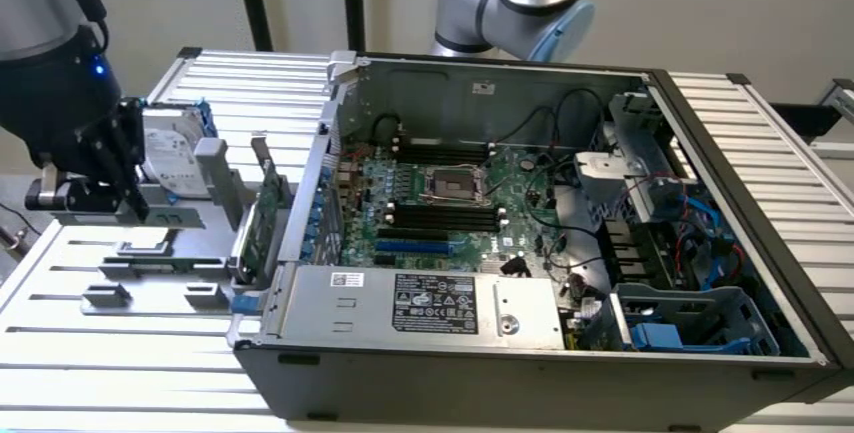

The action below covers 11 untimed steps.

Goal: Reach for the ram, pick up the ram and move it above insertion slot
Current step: 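Pick up the ram and move it above insertion slot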

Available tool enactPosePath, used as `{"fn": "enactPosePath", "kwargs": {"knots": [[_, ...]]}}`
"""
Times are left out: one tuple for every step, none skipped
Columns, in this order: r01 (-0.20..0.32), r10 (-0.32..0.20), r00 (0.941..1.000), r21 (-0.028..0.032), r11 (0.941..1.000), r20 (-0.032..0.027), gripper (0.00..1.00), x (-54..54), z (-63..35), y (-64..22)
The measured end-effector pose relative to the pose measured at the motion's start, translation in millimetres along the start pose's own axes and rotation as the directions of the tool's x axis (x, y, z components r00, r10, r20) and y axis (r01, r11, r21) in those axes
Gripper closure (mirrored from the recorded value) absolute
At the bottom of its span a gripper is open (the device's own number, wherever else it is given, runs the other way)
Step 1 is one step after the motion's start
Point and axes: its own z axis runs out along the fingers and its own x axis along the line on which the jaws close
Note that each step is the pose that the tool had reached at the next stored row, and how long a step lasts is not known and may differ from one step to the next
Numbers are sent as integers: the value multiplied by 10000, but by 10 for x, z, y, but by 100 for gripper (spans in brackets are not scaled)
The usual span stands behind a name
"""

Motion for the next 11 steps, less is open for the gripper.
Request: {"fn": "enactPosePath", "kwargs": {"knots": [[9, -9, 10000, 0, 10000, 10, 87, 1, -41, -24], [17, -17, 10000, -4, 10000, 19, 87, 2, -84, -51], [23, -23, 10000, -6, 10000, 30, 87, 3, -123, -80], [29, -29, 10000, -8, 10000, 43, 87, 4, -161, -111], [34, -34, 10000, -10, 10000, 55, 87, 6, -199, -143], [38, -38, 10000, -15, 10000, 67, 87, 7, -237, -176], [40, -40, 10000, -16, 10000, 83, 87, 8, -270, -211], [43, -43, 9999, -16, 10000, 101, 87, 9, -301, -246], [45, -45, 9999, -19, 10000, 120, 87, 10, -332, -284], [48, -48, 9999, -22, 10000, 141, 87, 12, -359, -324], [50, -49, 9998, -23, 10000, 168, 87, 14, -384, -365]]}}
